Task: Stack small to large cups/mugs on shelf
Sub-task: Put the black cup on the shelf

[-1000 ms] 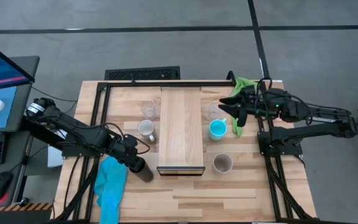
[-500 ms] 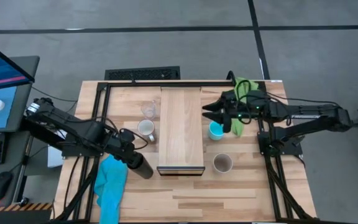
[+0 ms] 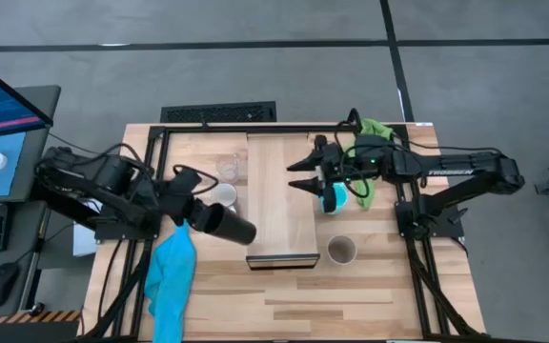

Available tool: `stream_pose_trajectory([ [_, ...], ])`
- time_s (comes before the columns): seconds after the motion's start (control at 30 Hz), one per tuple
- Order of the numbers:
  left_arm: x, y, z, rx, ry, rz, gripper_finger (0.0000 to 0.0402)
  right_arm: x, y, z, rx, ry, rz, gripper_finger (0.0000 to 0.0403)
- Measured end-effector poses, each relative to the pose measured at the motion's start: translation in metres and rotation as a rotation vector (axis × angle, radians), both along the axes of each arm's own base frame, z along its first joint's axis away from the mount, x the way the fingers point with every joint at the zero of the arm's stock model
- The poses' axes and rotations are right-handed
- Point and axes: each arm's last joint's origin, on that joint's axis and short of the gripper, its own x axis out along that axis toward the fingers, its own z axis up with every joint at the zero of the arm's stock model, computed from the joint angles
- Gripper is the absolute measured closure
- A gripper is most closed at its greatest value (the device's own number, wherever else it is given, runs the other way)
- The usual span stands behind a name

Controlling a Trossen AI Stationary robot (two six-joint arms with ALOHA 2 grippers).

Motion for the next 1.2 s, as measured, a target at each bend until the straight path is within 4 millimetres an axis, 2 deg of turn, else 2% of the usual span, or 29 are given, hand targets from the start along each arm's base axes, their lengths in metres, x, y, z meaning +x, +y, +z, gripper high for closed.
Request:
stream_pose_trajectory([
  [0.23,-0.005,0.020,0.014,0.080,0.002,0.054,0.0401,0.036,-0.004,-0.006,0.025,0.073,0.125,0.0125],
  [0.5,0.010,0.042,0.021,0.128,-0.002,0.034,0.0401,0.077,-0.003,0.020,-0.050,0.111,0.203,0.0051],
  [0.63,0.019,0.052,0.018,0.141,0.015,0.017,0.0401,0.095,-0.001,0.027,-0.084,0.148,0.217,0.0042],
  [0.83,0.028,0.060,0.014,0.164,0.028,-0.007,0.0401,0.114,0.001,0.023,-0.116,0.212,0.227,0.0043],
  [1.03,0.031,0.066,0.012,0.152,0.042,-0.018,0.0401,0.118,-0.001,0.020,-0.122,0.241,0.216,0.0044],
  [1.2,0.037,0.071,0.016,0.162,-0.029,-0.036,0.0401,0.117,-0.008,0.022,-0.126,0.236,0.187,0.0044],
])
